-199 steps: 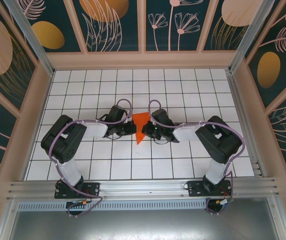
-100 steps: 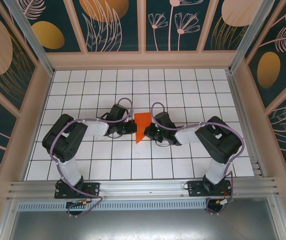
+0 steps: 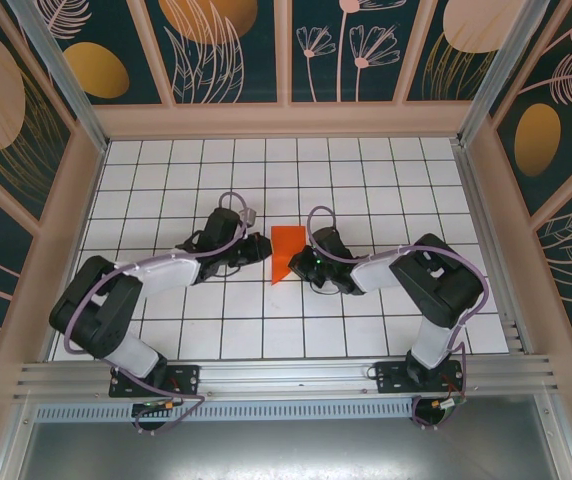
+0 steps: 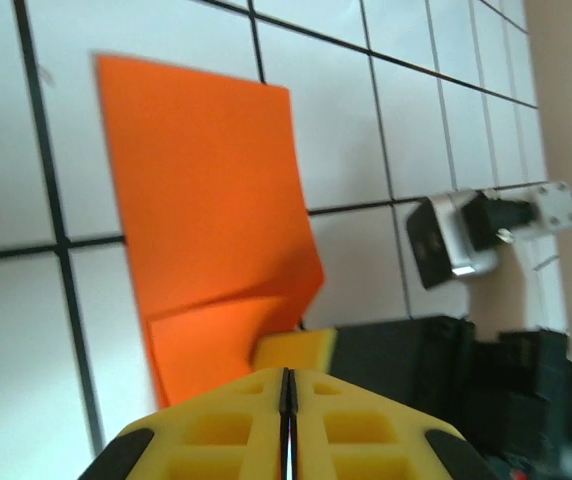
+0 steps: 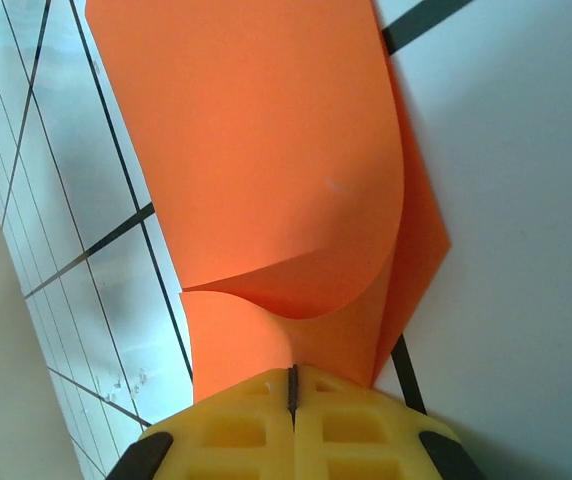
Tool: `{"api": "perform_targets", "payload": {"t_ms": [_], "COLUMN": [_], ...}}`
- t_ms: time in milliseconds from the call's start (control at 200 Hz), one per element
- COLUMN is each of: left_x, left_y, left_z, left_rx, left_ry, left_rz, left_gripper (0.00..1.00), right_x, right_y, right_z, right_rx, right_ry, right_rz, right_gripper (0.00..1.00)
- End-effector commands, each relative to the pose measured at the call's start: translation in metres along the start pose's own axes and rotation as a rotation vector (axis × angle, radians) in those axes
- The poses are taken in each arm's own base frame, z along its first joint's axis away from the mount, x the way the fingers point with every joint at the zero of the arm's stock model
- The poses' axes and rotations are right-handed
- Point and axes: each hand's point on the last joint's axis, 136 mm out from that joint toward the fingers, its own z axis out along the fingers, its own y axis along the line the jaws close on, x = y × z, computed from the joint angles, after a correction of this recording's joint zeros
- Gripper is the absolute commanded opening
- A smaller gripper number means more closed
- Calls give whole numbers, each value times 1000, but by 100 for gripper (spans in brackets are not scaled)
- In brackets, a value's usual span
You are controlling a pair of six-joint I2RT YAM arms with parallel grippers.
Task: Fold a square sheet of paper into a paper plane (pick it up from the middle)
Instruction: Third fold the triangle at the center of the table.
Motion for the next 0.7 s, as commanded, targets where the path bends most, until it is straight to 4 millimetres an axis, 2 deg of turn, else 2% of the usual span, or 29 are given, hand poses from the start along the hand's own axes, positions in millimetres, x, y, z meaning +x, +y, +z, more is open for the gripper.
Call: {"api": "perform_targets", "payload": {"t_ms": [0,115,220,400,696], "left_x": [24,44,53,58,61], "left_y": [-12,-14,-2,11,25], "left_z": [5,18,29,39,38], "left_rx": [68,46,-1,-41,-92], "left_ry": [50,106,130,142,132], "left_rz": [-73,-81,-97,-122,-132], "left_gripper": [12,11,9,6,5], "right_x": [8,8,9,10,10], "right_y": [-40,-39,-40,-41,-42], "right_z": [-3,-3,-3,-3,-4], "right_rx": [130,131,134,140,147], "right_ry": [-3,-4,-3,-1,1], "right_rz": [55,55,55,53,45], "right_gripper": [0,0,0,0,0]}}
